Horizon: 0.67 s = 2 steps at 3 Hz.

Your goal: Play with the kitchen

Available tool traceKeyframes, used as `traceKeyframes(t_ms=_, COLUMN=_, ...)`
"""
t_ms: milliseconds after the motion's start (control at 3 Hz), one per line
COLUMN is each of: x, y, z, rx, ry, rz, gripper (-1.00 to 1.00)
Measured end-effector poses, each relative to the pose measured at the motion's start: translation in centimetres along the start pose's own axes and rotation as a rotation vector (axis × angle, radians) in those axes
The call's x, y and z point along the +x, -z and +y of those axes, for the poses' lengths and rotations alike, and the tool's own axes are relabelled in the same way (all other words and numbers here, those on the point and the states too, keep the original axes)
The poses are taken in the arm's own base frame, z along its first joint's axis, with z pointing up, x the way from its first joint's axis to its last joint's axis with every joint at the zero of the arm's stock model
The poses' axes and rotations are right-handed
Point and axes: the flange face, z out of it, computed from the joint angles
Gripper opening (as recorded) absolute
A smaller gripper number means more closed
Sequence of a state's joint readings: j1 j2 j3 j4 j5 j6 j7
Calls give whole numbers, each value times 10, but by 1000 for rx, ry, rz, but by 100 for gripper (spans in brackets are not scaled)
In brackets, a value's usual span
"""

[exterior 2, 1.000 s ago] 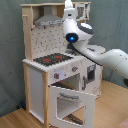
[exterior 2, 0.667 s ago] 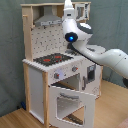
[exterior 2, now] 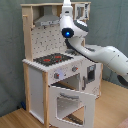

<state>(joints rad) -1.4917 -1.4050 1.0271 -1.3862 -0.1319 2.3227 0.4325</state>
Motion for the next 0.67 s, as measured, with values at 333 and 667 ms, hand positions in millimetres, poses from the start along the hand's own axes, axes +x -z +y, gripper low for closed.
traceKeyframes(t_ms=333, x=-17, y=-20, z=-18, rx=39, ry=-52, rz=-86, gripper=-100)
traceKeyframes(t_ms=667, x=-38, y=-67, z=-8, rx=22, ry=-91, rz=-227, gripper=-100)
